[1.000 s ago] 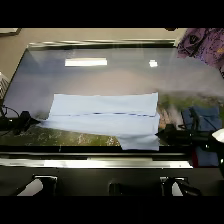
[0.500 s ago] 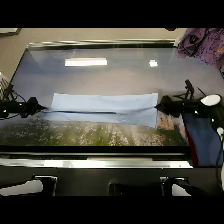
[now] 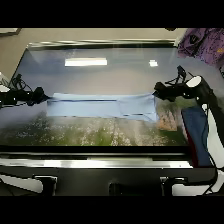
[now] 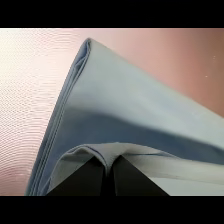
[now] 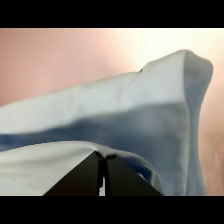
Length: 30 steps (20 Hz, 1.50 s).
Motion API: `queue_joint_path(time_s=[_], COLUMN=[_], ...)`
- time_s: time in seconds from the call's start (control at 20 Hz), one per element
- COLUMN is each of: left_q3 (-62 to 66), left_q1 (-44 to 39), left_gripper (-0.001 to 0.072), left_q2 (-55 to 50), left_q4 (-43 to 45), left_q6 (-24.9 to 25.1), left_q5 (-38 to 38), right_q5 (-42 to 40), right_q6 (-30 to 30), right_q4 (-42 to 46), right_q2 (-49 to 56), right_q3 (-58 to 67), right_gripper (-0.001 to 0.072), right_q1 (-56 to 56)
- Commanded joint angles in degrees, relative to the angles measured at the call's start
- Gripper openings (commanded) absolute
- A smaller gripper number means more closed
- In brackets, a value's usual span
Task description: Fold the clothes and pants, and hang the long-sleeved shirts on hangers.
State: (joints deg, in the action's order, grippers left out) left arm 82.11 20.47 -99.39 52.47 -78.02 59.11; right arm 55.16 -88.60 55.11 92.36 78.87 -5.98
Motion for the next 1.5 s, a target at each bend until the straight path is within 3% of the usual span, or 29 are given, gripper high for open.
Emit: queue_joint_path(time_s=[0.0,0.1,0.15,0.2,0.25,0.3,0.35,0.45,0.55,0.8,1.45], left_q3=[3.6,3.7,3.7,3.7,3.8,4.3,5.5,8.3,11.1,13.7,13.7], left_q1=[-1.1,-2.1,-2.4,-2.7,-2.7,-2.5,-2.2,-1.4,-1.0,-0.9,-0.9], left_gripper=[0.0017,0.002,0.0054,0.0142,0.0368,0.0608,0.0678,0.0678,0.0678,0.0678,0.0678], left_q2=[-4.2,-5.8,-6.4,-6.6,-6.4,-6.3,-6.2,-5.7,-5.5,-5.3,-5.3], left_q4=[0.0,0.0,0.0,0.0,-0.1,0.0,0.0,0.0,0.1,0.0,0.0], left_q6=[-0.6,-0.6,-0.6,-0.7,-1.0,-2.2,-3.1,-3.1,-3.0,-3.0,-3.1], left_q5=[-0.1,-0.1,-0.1,-0.2,-0.7,-0.8,-0.1,2.5,5.3,7.8,8.1], right_q5=[-1.6,-0.8,0.0,1.0,2.3,5.2,8.2,13.1,17.8,26.0,23.3], right_q6=[-0.8,-0.8,-0.8,-0.8,-0.8,-0.5,0.5,2.7,4.9,16.0,19.2], right_q4=[0.7,0.4,-0.2,-1.2,-2.0,-2.1,-1.7,-1.3,-3.1,-12.3,-15.5], right_q2=[4.0,6.0,6.8,7.0,6.7,6.1,5.4,4.3,5.0,12.0,20.1], right_q3=[2.1,2.1,2.1,2.1,2.4,3.6,5.1,7.0,7.0,6.9,6.1], right_gripper=[0.0029,0.0032,0.0094,0.0252,0.0381,0.0453,0.054,0.0674,0.069,0.0691,0.0667], right_q1=[0.2,0.2,0.2,0.1,-0.1,-0.8,-2.1,-5.9,-10.3,-13.3,-8.7])
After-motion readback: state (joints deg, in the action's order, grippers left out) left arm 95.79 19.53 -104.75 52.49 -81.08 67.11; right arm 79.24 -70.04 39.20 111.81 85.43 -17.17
